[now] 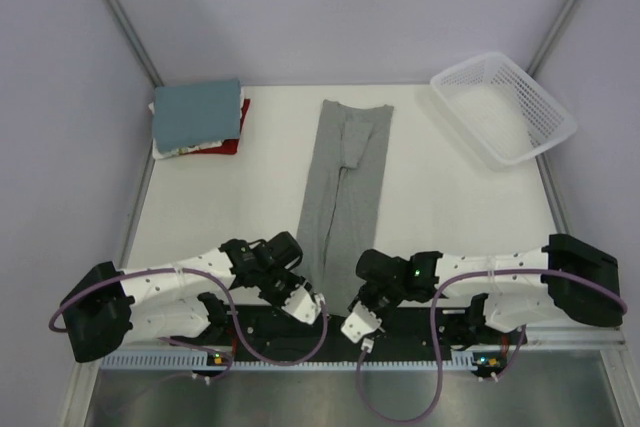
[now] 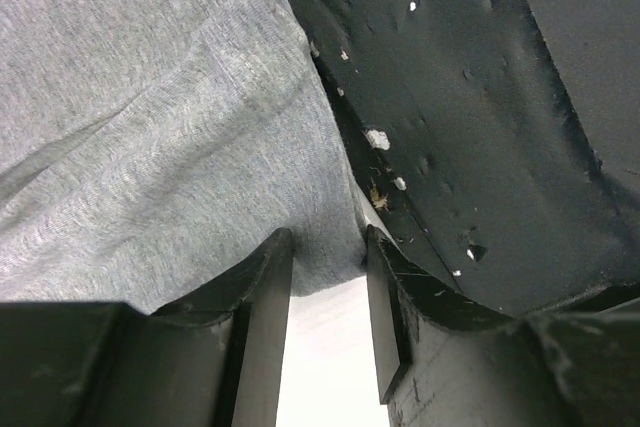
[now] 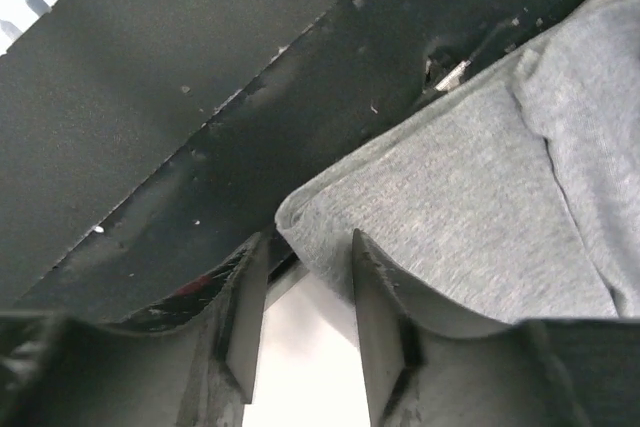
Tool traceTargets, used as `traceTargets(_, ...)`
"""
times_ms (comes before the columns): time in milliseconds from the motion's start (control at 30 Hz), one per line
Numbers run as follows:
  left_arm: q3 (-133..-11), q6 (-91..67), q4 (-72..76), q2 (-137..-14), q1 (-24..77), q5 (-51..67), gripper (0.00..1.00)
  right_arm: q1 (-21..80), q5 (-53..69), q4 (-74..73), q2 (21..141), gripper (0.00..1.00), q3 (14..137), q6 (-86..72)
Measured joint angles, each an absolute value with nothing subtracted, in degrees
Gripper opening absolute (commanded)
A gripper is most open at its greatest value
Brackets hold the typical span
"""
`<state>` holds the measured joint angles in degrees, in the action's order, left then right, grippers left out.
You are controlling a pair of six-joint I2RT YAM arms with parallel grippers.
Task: Fold and stack the t-shirts
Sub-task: Grab the bottom of the folded rectangular tshirt with both arms, then fold the folded rectangular tshirt in 1/3 of the way
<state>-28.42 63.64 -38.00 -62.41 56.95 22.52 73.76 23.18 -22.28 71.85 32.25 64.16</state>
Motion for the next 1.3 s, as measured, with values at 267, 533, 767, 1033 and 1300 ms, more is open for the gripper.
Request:
traceTargets(267, -28.25, 63.0, -35.99, -62.81, 57.23, 21.06, 0.01, 74.0, 24.03, -19.59, 74.61, 0.0, 32.27, 65.19)
traceTargets(533, -30.76, 57.84, -36.34, -62.81, 57.25, 18.7, 0.0, 69.36, 24.05, -19.57, 70.28, 0.0, 32.56, 58.92)
traceTargets(767, -38.44, 50.15, -33.95, -63.42, 53.58, 15.14, 0.0, 55.48, 24.23, -16.05, 64.01, 0.0, 33.47, 52.95)
traceTargets(1033, -51.29, 43.72, -30.61, -73.76, 43.38, 12.29, 0.0, 42.11, 24.75, -4.45, 64.36, 0.0, 33.5, 46.96)
traceTargets(1300, -61.65, 40.34, -29.5, -84.6, 37.3, 9.37, 0.0, 35.75, 24.93, 4.56, 72.75, 0.0, 35.88, 44.99)
